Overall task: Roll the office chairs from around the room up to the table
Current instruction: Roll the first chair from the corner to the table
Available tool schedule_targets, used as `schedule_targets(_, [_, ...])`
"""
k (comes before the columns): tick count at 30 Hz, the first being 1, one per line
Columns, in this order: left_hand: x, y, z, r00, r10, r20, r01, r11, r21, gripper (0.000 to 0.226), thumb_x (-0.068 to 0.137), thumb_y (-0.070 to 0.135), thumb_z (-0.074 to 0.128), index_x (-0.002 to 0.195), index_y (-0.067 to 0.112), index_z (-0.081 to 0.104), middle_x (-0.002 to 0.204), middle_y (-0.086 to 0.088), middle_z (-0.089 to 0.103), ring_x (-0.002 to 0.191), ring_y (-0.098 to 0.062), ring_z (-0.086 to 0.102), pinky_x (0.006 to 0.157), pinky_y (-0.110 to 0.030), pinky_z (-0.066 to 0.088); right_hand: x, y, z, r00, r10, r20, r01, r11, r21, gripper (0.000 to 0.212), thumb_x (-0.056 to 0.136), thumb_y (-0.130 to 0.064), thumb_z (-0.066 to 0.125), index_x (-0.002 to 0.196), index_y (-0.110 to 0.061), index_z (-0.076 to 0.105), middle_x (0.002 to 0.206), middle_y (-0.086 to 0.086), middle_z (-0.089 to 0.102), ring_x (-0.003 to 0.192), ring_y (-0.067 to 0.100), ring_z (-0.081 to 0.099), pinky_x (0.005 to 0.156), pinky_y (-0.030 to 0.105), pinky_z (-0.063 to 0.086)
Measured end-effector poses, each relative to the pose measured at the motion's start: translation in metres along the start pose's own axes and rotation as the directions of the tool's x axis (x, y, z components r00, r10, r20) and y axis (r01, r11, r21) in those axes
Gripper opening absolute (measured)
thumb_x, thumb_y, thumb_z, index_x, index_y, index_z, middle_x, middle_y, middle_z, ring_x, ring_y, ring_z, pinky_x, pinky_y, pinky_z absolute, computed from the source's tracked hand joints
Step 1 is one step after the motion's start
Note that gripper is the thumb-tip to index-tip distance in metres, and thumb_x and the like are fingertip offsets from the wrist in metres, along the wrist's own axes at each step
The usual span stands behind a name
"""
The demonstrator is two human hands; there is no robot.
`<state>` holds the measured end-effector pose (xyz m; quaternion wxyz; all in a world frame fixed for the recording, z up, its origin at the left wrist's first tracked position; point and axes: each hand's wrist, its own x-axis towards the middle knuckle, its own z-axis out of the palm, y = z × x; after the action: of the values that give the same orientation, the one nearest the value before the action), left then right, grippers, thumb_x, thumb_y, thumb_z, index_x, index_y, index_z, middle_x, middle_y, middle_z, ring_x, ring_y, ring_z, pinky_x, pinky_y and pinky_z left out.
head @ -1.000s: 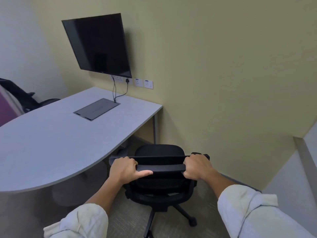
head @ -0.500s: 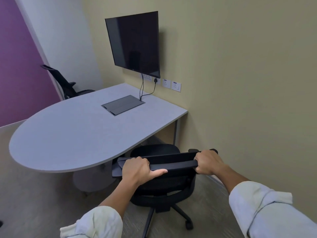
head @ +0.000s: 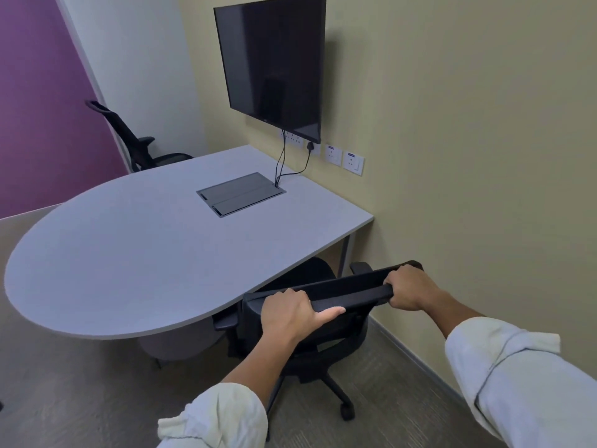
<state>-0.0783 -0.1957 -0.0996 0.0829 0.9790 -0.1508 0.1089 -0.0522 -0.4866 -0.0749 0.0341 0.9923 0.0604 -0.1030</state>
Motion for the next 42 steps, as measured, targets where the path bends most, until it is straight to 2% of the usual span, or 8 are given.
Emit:
schedule_targets(7, [0.059,0.05,0.019,0.996,-0.089,0.02,0.088,0.996,0.023,0.095,0.065,0.103,0.007,0.042,0.018,0.043,0.041,0.003,0.046,0.038,-0.017,0.043,0.041,-0.029,0.03,0.076,0.065,-0.014,0.997,-0.072,0.013,0.073,0.994,-0.077,0.016,0.075,-0.018,0.059,0.064,-0.028,0.051,0.076,0.001,0.066,0.077,0.023,0.058,0.064,0.03,0.041])
schedule_targets(11, [0.083,0.064,0.024,0.989,-0.147,0.021,0.146,0.989,0.028,0.094,0.066,0.103,0.007,0.042,0.019,0.042,0.041,0.004,0.046,0.038,-0.016,0.044,0.041,-0.029,0.029,0.108,0.084,-0.023,0.991,-0.135,0.018,0.137,0.985,-0.101,0.023,0.075,-0.018,0.059,0.06,-0.029,0.046,0.068,-0.005,0.057,0.074,0.021,0.056,0.064,0.027,0.033])
schedule_targets(18, [0.13,0.092,0.034,0.968,-0.249,0.034,0.248,0.968,0.043,0.094,0.066,0.103,0.009,0.044,0.019,0.042,0.043,0.003,0.048,0.04,-0.017,0.048,0.046,-0.032,0.042,0.167,0.125,-0.031,0.972,-0.235,-0.011,0.232,0.966,-0.116,0.03,0.078,-0.021,0.061,0.061,-0.032,0.04,0.085,-0.001,0.069,0.087,0.024,0.059,0.068,0.028,0.034])
schedule_targets(21, [0.146,0.096,0.036,0.958,-0.284,0.049,0.281,0.958,0.052,0.094,0.066,0.103,0.009,0.046,0.018,0.042,0.044,0.002,0.047,0.041,-0.017,0.048,0.047,-0.032,0.04,0.185,0.133,-0.036,0.961,-0.275,-0.03,0.269,0.953,-0.137,0.028,0.076,-0.022,0.06,0.058,-0.031,0.04,0.076,-0.003,0.064,0.084,0.023,0.058,0.067,0.029,0.031])
schedule_targets(25, [0.163,0.095,0.042,0.945,-0.324,0.047,0.32,0.944,0.075,0.095,0.066,0.104,0.008,0.047,0.017,0.043,0.046,0.002,0.05,0.042,-0.018,0.049,0.048,-0.032,0.043,0.205,0.138,-0.044,0.936,-0.346,-0.064,0.336,0.933,-0.124,0.027,0.072,-0.022,0.061,0.055,-0.029,0.041,0.056,-0.01,0.045,0.07,0.019,0.049,0.057,0.028,0.025])
schedule_targets(30, [0.179,0.093,0.046,0.937,-0.347,0.03,0.344,0.936,0.076,0.095,0.065,0.104,0.008,0.047,0.018,0.043,0.044,0.002,0.048,0.041,-0.017,0.049,0.047,-0.032,0.043,0.223,0.141,-0.047,0.927,-0.368,-0.073,0.362,0.928,-0.088,0.029,0.075,-0.019,0.062,0.057,-0.031,0.042,0.058,-0.012,0.045,0.073,0.018,0.049,0.053,0.023,0.021])
schedule_targets(36, [0.196,0.102,0.053,0.927,-0.374,0.012,0.372,0.925,0.082,0.095,0.066,0.103,0.008,0.044,0.018,0.043,0.041,0.002,0.046,0.038,-0.018,0.047,0.043,-0.03,0.038,0.25,0.157,-0.049,0.927,-0.369,-0.074,0.36,0.927,-0.106,0.029,0.074,-0.016,0.062,0.056,-0.029,0.043,0.059,-0.011,0.048,0.073,0.017,0.048,0.059,0.029,0.03])
schedule_targets(42, [0.202,0.107,0.058,0.92,-0.39,0.022,0.387,0.918,0.087,0.095,0.066,0.103,0.008,0.045,0.018,0.043,0.042,0.002,0.047,0.039,-0.018,0.047,0.044,-0.031,0.04,0.26,0.163,-0.046,0.921,-0.38,-0.078,0.37,0.921,-0.117,0.027,0.074,-0.016,0.063,0.057,-0.029,0.047,0.061,-0.01,0.053,0.071,0.014,0.051,0.058,0.028,0.034])
